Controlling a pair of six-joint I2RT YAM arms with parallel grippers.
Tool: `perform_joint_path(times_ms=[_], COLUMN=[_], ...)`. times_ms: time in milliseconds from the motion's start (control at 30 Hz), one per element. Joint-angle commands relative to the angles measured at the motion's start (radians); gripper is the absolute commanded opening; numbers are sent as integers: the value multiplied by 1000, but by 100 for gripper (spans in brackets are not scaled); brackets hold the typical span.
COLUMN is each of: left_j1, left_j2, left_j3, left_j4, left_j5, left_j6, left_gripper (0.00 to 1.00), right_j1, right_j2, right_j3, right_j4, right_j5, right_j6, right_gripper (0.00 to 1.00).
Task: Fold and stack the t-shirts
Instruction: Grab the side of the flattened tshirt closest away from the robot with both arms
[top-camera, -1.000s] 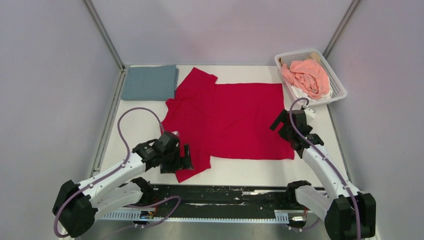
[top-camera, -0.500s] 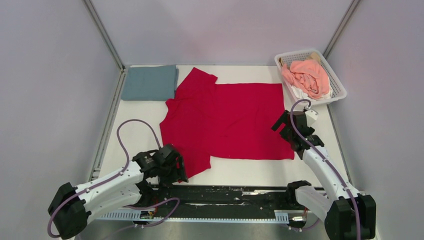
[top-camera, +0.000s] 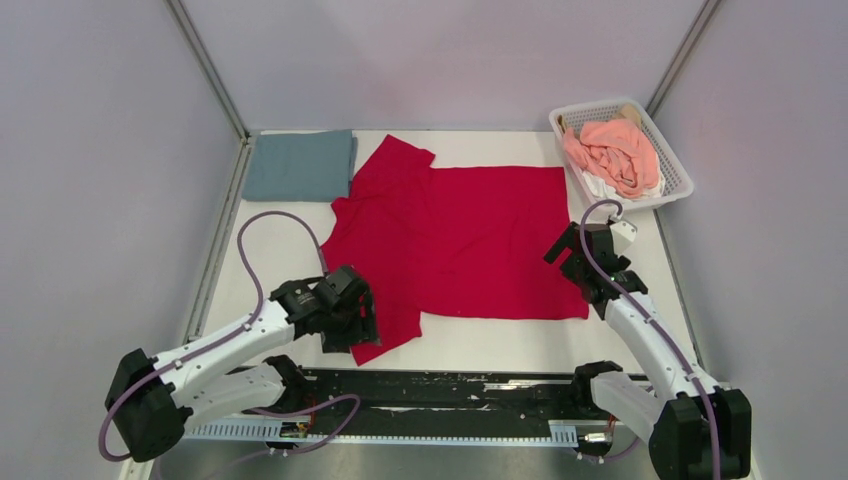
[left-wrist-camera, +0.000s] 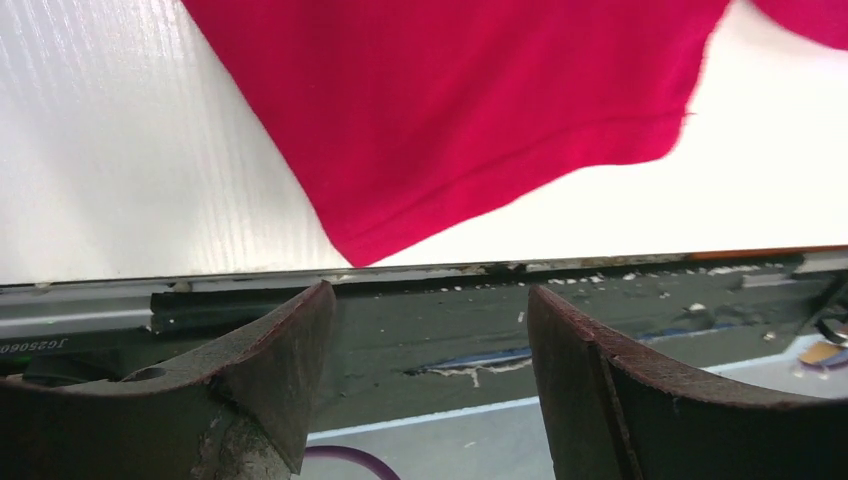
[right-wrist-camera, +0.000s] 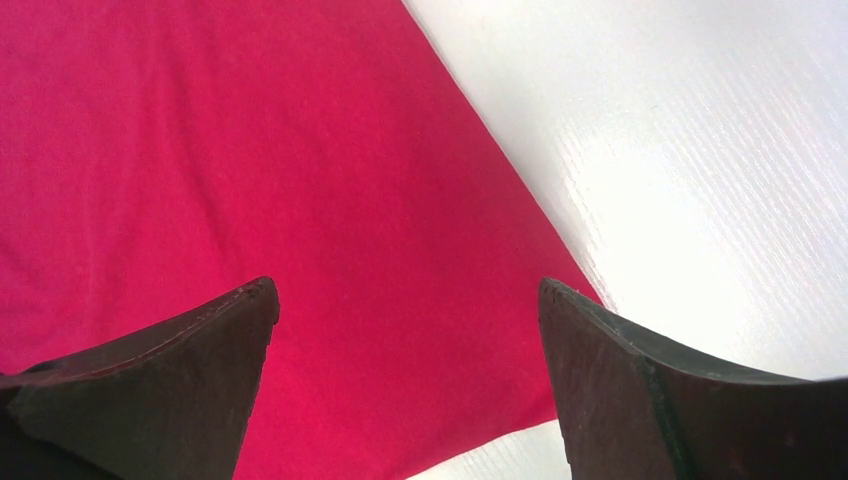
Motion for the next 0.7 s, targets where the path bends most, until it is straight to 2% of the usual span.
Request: perform_joint_path(times_ms=[0, 200, 367, 533, 600, 667], left_j1=[-1, -2, -1, -1, -1, -1], left_j2=[82, 193, 251, 279, 290, 295], left_j3=[-38, -72, -115, -150, -145, -139], left_j4=[19, 103, 196, 244, 246, 246], left_j5=[-3, -49, -23, -25, -27, -21], left_j6=[20, 9, -8, -23, -18, -10], left_gripper=[77, 69, 60, 41, 32, 17], right_j1=[-8, -15, -20, -28, -30, -37], right_j2=[-16, -39, -66, -108, -118, -126], right_j3=[-4, -12, -20, -33, -32, -29], right_j4=[13, 12, -7, -40, -85, -154], right_j5=[28, 33, 46, 51, 50, 60], right_j6=[-4, -4, -2, 4, 11, 44], right_gripper=[100, 100, 100, 100, 100, 100])
